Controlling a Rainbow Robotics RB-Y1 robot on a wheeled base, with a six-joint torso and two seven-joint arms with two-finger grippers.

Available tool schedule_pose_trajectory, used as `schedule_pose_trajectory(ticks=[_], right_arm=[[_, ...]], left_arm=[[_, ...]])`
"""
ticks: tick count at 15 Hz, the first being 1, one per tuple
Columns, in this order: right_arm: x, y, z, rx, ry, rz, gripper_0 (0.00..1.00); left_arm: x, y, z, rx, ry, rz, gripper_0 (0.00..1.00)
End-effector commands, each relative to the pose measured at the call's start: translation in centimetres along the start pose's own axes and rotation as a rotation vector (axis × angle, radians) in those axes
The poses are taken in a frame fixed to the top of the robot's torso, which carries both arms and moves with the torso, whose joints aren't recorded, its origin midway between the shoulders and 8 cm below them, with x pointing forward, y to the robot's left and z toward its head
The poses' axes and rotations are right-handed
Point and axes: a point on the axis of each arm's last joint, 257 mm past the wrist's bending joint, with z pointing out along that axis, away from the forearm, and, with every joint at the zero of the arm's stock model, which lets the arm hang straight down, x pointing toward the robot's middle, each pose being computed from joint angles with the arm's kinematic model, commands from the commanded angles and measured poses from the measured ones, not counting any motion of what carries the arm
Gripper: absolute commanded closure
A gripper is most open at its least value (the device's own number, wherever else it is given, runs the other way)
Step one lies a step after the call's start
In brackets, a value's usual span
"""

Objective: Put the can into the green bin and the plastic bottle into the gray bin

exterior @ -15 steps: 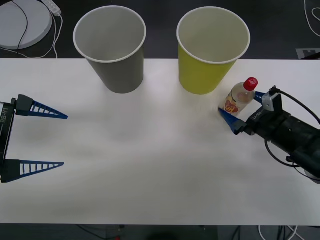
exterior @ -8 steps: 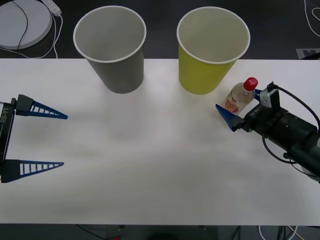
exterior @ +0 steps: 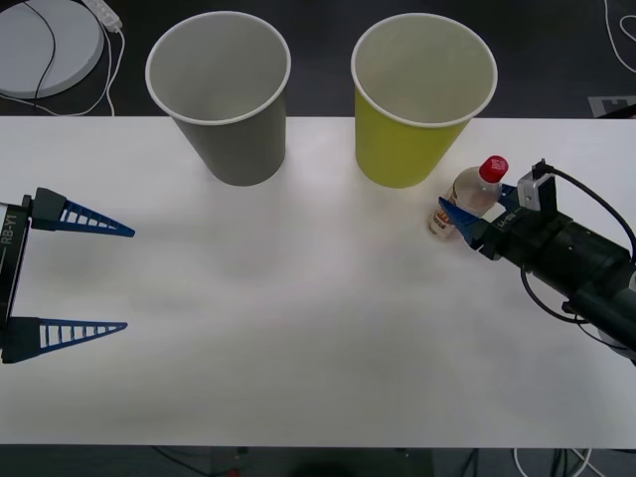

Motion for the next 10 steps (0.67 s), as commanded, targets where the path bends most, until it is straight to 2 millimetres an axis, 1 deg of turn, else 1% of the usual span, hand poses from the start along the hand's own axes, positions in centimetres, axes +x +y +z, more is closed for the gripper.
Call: schedule_pose_trajectory(ticks=[1,10], right_arm=[[0.0,0.03,-0.01,-0.001,0.0,0.005,1.0],[0.08,-0.02,-0.17,-0.005,0.004,0.016,1.0]], left_arm=[[0.0,0.0,0.0,0.0,0.0,0.0,0.0],[0.0,0.0,0.0,0.0,0.0,0.0,0.0]])
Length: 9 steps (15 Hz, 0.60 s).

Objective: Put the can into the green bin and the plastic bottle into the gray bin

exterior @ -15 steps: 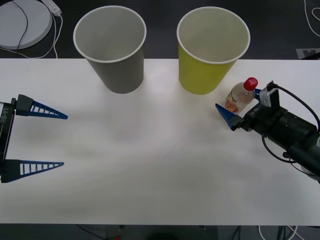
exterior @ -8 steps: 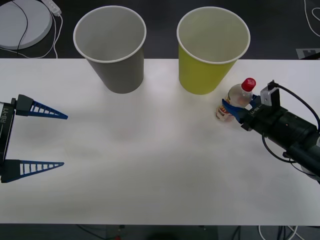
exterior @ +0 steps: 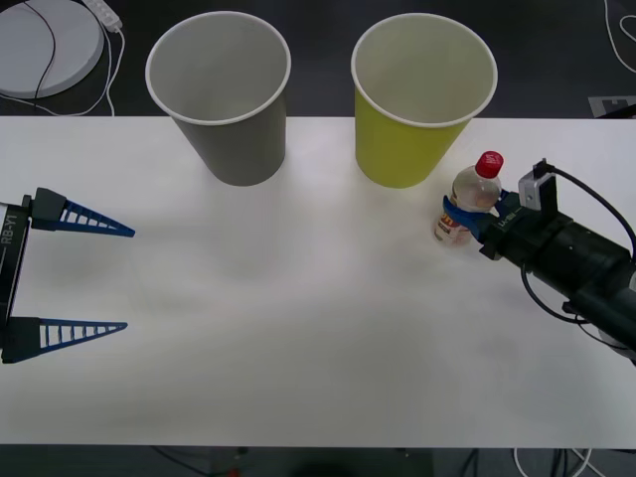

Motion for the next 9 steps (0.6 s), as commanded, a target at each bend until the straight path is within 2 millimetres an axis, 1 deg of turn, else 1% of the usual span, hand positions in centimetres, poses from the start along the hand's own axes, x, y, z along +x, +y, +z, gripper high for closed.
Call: schedule_pose_trajectory(ticks=[1,5,9], right_arm=[[0.1,-0.1,-0.3,-0.005,0.004,0.008,1.0],[0.0,0.0,-1.3,-0.017,-0.001,0.027,1.0],[-1.0,0.7,-3.4,-0.034,-0.01,0.017,1.0]], left_arm=[[0.0,0.0,0.0,0.0,0.0,0.0,0.0],[0.0,0.0,0.0,0.0,0.0,0.0,0.0],[0.0,0.0,0.0,0.0,0.0,0.0,0.0]])
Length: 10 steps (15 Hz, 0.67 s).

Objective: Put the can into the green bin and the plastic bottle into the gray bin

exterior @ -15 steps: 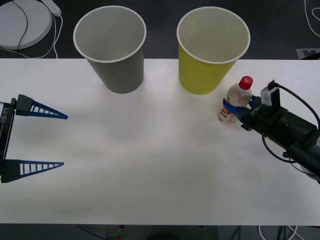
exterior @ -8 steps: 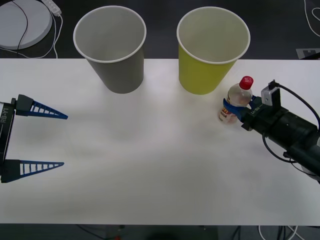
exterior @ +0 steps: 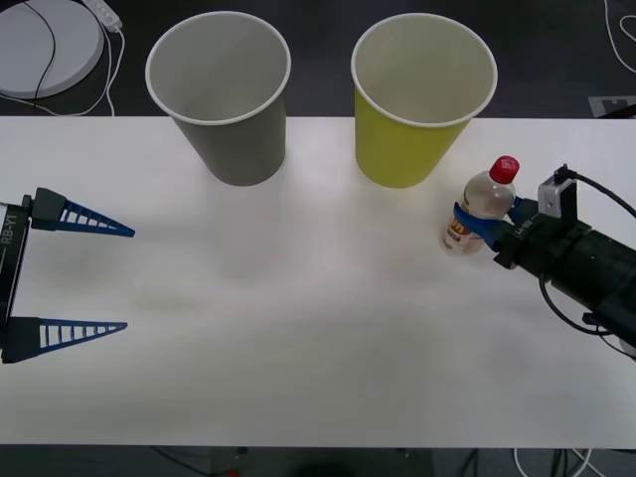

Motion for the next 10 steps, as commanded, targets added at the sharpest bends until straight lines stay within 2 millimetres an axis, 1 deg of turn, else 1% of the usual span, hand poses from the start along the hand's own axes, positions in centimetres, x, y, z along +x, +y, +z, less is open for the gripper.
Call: schedule_pose_trajectory(ticks=[1,4,10], right_arm=[[-0.8,0.5,-1.3,-0.014,-0.007,-0.007,1.0],[-1.7,1.6,-2.4,-0.04,-0.02,-0.001,1.0],[-3.0,2.1,-5.1,-0.055,-0.026,-0.001,1.0]], left_arm=[[0.0,0.0,0.0,0.0,0.0,0.0,0.0],[0.0,0.0,0.0,0.0,0.0,0.0,0.0],[0.0,0.0,0.0,0.0,0.0,0.0,0.0]])
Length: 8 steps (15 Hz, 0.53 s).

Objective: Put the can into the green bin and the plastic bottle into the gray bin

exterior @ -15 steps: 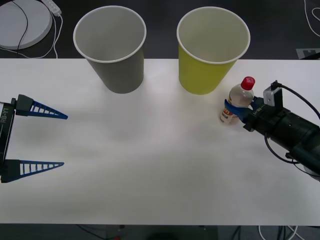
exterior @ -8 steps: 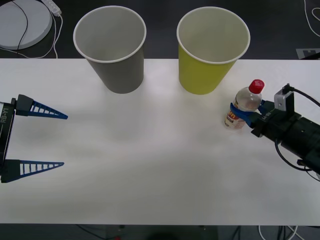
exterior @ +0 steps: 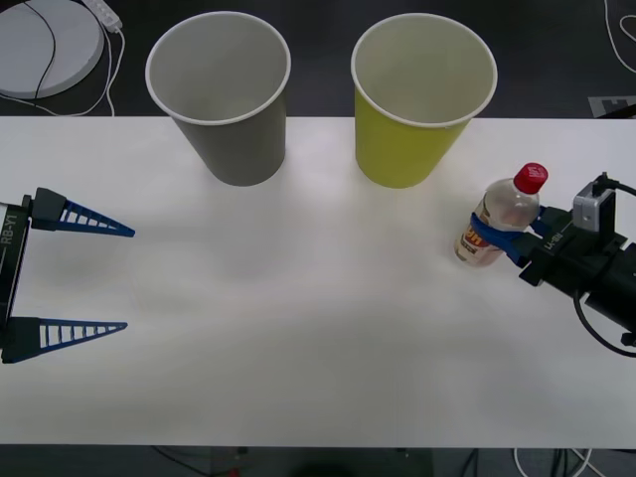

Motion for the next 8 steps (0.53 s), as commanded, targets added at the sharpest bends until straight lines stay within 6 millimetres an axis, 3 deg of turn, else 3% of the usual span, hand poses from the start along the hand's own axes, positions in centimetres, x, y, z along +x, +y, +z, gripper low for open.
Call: schedule_pose_trajectory(ticks=[1,8], right_arm=[[-0.9,0.5,-1.1,-0.01,-0.004,0.018,1.0],[-4.4,3.1,-2.5,-0.065,0.014,0.035,1.0]], left_arm=[[0.0,0.0,0.0,0.0,0.0,0.0,0.0],[0.0,0.0,0.0,0.0,0.0,0.0,0.0]])
